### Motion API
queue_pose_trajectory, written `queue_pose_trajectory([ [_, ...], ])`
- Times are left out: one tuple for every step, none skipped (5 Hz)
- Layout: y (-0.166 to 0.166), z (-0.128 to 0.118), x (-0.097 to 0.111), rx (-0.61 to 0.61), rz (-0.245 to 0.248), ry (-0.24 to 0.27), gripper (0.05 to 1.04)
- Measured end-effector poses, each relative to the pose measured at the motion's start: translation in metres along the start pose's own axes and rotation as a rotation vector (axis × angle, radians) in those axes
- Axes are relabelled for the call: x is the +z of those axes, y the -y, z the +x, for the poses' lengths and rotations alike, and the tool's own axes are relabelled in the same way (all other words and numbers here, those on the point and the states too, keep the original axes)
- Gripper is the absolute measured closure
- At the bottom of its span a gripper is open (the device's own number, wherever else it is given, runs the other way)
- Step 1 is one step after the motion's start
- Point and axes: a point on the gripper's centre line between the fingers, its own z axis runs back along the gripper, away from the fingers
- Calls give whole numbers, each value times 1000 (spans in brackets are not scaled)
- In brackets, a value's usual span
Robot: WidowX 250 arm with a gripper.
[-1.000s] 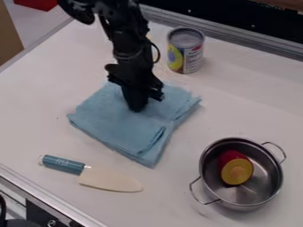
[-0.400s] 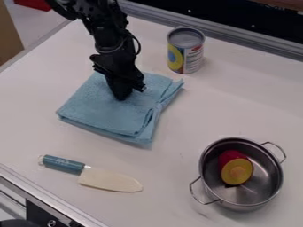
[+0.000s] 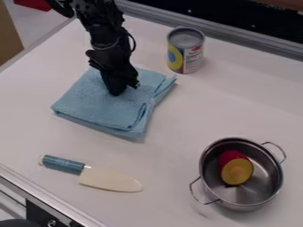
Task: Moved the blue cloth to the left side of the table
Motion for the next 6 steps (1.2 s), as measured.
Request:
queue_pose_trajectory([
  [-13,-3,4,16,-13,-18,1031],
  [-10,-5,5,24,-40,-33,1031],
  [1,-3,11,52,-81,-37,1028],
  [4,6,30,84,-91,-18,1000],
  [6,6,35,122,-80,-52,859],
  [4,8,40,142,-61,-59,595],
])
